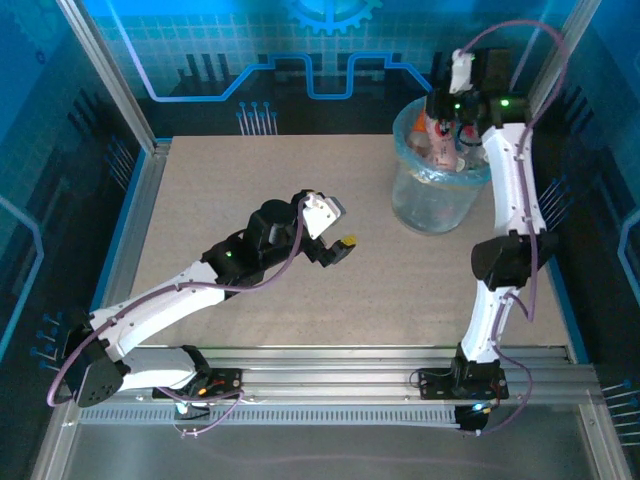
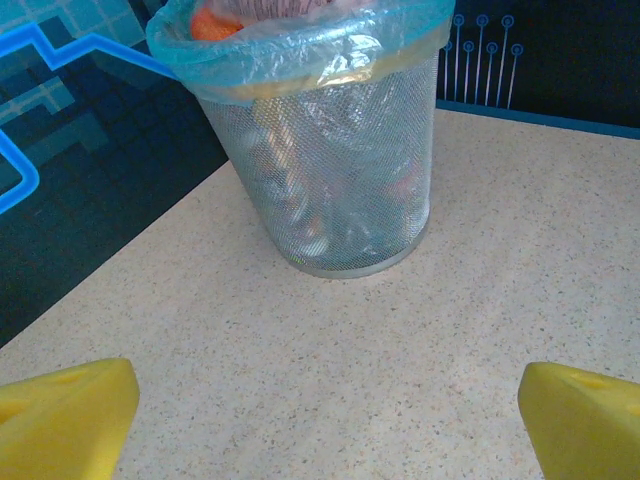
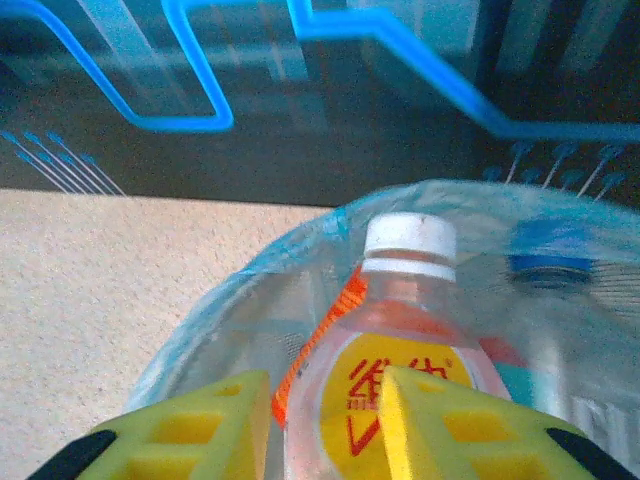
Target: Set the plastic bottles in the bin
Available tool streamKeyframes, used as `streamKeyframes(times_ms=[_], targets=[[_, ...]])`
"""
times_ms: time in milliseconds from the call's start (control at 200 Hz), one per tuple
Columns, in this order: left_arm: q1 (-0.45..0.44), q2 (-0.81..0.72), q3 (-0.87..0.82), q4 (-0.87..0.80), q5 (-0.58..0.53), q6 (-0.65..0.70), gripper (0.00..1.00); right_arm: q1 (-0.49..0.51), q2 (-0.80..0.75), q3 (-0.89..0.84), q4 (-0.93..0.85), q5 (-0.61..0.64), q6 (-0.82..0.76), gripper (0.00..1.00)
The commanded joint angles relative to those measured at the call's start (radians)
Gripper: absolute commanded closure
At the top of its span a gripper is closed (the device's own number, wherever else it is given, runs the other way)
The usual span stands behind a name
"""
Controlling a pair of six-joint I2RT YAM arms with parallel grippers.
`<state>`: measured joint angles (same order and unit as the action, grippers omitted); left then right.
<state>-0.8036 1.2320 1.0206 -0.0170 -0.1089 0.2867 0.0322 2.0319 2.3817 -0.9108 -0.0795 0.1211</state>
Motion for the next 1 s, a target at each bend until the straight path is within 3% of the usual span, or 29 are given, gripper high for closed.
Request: streamKeyframes(times_ms=[0,170,425,495,710,780,915,995], targets=[[-0.001,-0.041,0.009,0.011,-0.01,-0.022,0.01,0.006,-0.029,-0.166,-0.067,0.015,0.005,0.68],[-0.001,-0.047,0.01,-0.008,-0.013,-0.019,0.01,0.002,-0.138,-0.445,0.07,0.023,0.025,0.69],[-0.001,-0.049,0.01,-0.013,-0.02,-0.022,0.01,-0.005,-0.222,-0.588,0.09,0.038,0.043,0.7],[-0.002,-0.049,0.006,-0.009,-0.018,-0.024,0.01,-0.006,-0.241,-0.616,0.111,0.037,0.047,0.66],[-0.001,-0.045,0.017,0.0,-0.024,-0.033,0.01,-0.015,-0.201,-0.416,0.042,-0.015,0.053,0.56],[0.0,-0.044,0.028,0.004,-0.046,-0.046,0.01,-0.016,-0.203,-0.325,0.034,-0.001,0.075,0.41],[0.0,-0.049,0.045,0.008,-0.088,-0.069,0.01,-0.021,-0.241,-0.221,0.089,0.02,0.12,0.23],[0.0,-0.061,0.046,0.008,-0.118,-0.082,0.01,-0.021,-0.28,-0.193,0.102,0.028,0.136,0.19]])
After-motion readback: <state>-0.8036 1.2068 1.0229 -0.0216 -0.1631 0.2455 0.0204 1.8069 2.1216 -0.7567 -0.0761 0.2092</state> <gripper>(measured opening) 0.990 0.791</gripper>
